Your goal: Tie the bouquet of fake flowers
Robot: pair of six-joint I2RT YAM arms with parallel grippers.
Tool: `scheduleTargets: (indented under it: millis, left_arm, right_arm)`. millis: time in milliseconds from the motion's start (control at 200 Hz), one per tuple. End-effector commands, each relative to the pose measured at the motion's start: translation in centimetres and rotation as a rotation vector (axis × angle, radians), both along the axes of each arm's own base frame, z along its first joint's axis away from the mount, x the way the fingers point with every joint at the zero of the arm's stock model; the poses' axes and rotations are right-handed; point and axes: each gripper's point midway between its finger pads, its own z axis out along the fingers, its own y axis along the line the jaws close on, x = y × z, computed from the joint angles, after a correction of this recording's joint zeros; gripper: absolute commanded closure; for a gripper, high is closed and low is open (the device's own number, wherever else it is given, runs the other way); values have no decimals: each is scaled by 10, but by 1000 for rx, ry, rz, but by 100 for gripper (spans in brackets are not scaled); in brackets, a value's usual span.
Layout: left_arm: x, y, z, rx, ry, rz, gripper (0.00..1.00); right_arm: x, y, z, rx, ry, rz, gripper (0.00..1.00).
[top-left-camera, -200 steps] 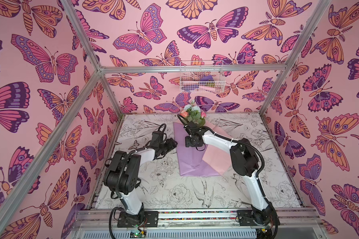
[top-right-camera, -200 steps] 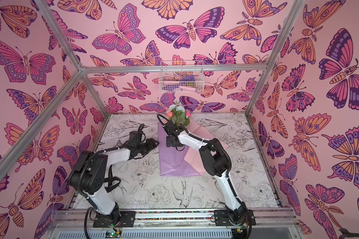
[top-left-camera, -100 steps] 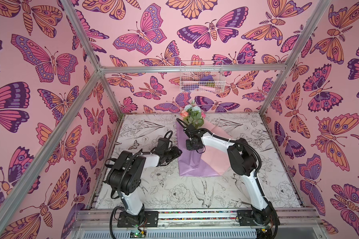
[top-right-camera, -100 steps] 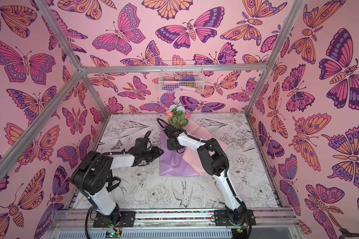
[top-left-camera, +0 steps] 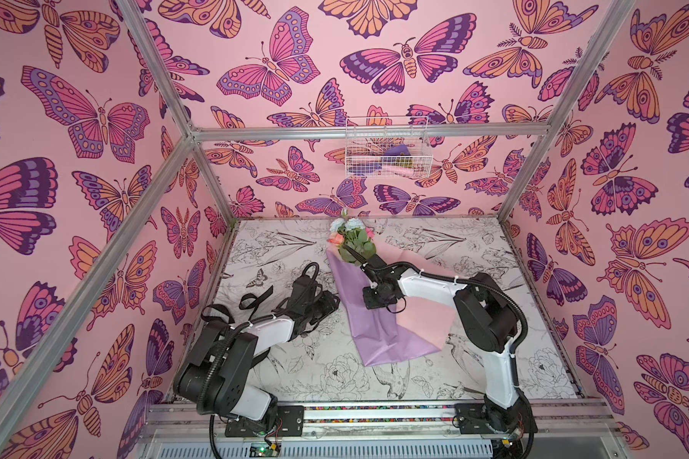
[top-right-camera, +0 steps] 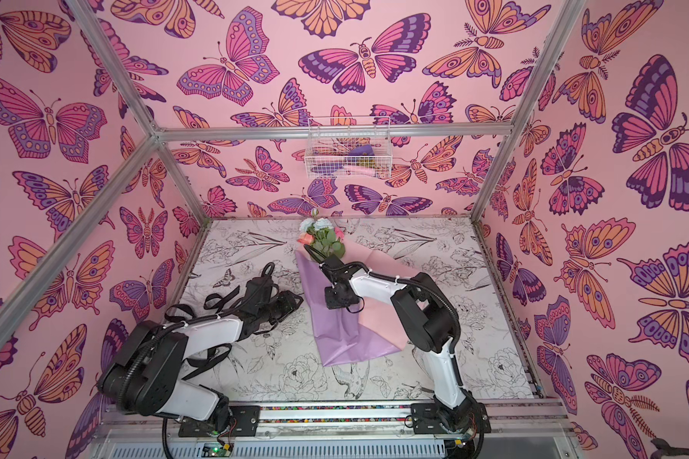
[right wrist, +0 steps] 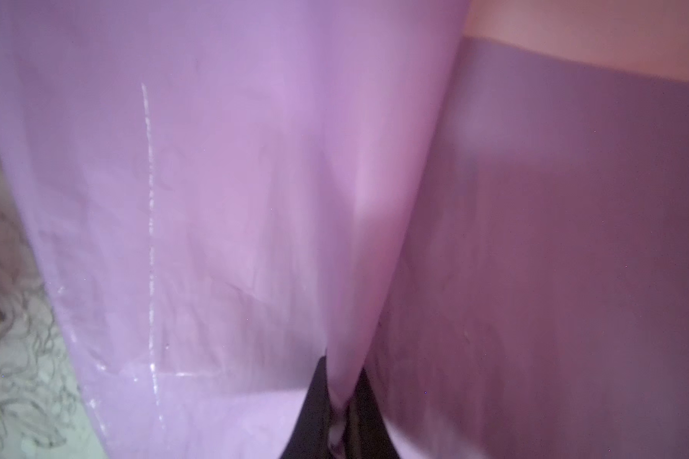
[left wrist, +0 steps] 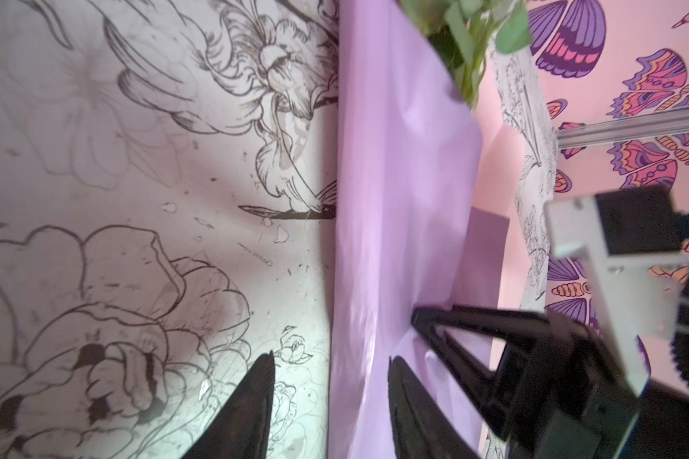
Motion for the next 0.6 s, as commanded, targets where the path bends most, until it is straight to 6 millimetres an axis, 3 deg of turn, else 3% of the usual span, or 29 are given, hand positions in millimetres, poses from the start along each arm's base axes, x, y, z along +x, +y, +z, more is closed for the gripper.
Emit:
scheduleTargets:
  millis: [0,170,290,310,361,461,596]
  left_arm:
    - [-10,10,-2,26,22,34,51]
    - [-13,12,14,21,-14,32,50]
    - [-19,11,25,38,-38,-6,50]
    - [-20,9,37,28,-72,-15,50]
    - [-25,6,43,28,-90,-41,50]
    - [-40,-9,49,22,-113,-113,51]
    - [-65,-44,49,18,-119,-236,53]
  right_arm:
    - [-54,-14,-24,-49,163,18,85]
    - [-56,-3,-5,-1,128,23,66]
    - [-44,-10,14,-46,63,24,59]
    - [-43,-12,17,-56,53,23,58]
    - [-38,-16,27,-70,23,18,55]
    - [-31,-25,43,-80,-27,-5,51]
    - [-28,-40,65,-53,-80,-66,46]
